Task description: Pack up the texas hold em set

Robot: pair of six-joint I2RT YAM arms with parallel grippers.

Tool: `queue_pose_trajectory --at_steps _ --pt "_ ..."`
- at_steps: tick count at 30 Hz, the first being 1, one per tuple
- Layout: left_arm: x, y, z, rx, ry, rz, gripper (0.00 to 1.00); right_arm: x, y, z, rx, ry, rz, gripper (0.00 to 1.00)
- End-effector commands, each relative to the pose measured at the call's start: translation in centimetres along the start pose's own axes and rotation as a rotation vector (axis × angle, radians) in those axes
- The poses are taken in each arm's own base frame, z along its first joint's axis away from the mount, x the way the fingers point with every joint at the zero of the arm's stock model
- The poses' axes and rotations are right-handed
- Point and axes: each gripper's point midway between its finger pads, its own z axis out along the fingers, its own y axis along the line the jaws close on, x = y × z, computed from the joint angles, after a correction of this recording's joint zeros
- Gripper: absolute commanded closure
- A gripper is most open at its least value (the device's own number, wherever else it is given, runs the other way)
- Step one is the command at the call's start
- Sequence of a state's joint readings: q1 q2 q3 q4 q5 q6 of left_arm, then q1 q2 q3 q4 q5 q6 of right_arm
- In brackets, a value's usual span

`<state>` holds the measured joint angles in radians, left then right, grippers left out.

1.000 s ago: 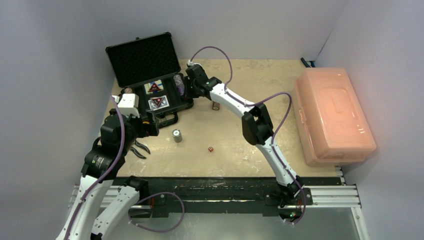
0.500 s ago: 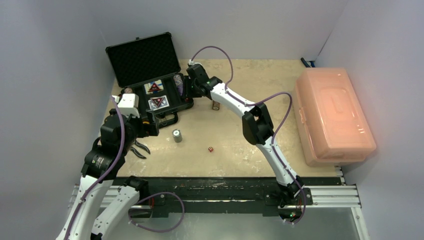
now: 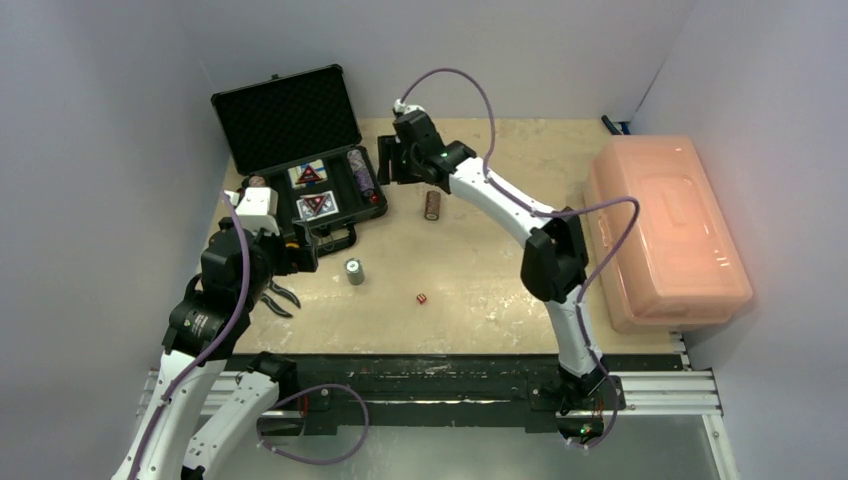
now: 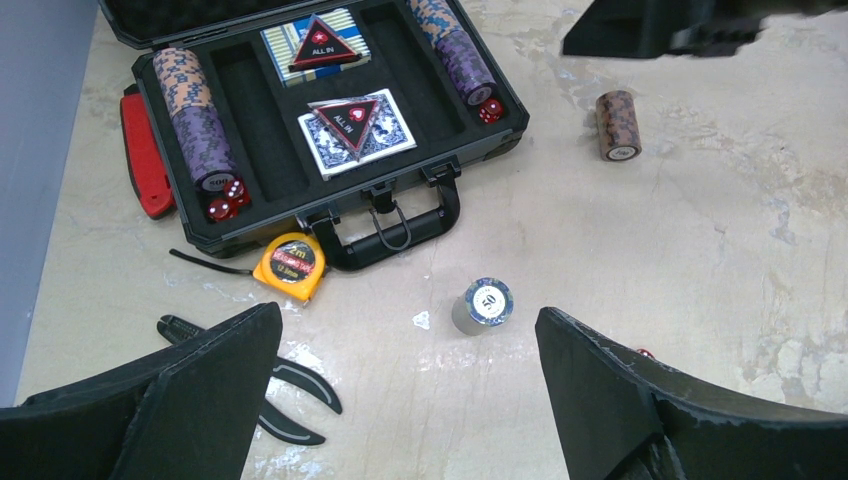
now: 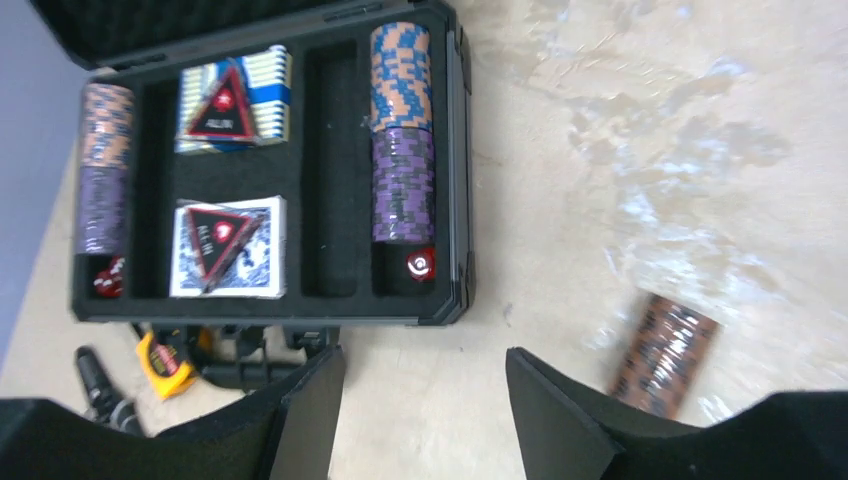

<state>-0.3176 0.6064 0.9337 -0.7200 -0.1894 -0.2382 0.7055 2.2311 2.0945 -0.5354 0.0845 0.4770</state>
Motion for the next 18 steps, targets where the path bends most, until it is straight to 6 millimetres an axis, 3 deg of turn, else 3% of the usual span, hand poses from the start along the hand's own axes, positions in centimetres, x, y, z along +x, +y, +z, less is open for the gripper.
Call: queue_pose_trajectory --at_steps 1,9,18 --pt "-0.3 -0.1 0.3 0.005 -0.019 0.029 0.01 -5.5 -0.6 -7.4 0.009 -0.157 -0.043 0.33" --pt "0.0 -0.6 0.7 0.034 -0.003 0.039 0.0 -4.3 -3.0 -13.2 0.031 -0.172 -0.068 0.26" --pt "1.5 -3.6 1.9 0.18 0.084 0.039 0.0 0.6 -8.4 -19.9 0.143 -0.223 -0.063 0.11"
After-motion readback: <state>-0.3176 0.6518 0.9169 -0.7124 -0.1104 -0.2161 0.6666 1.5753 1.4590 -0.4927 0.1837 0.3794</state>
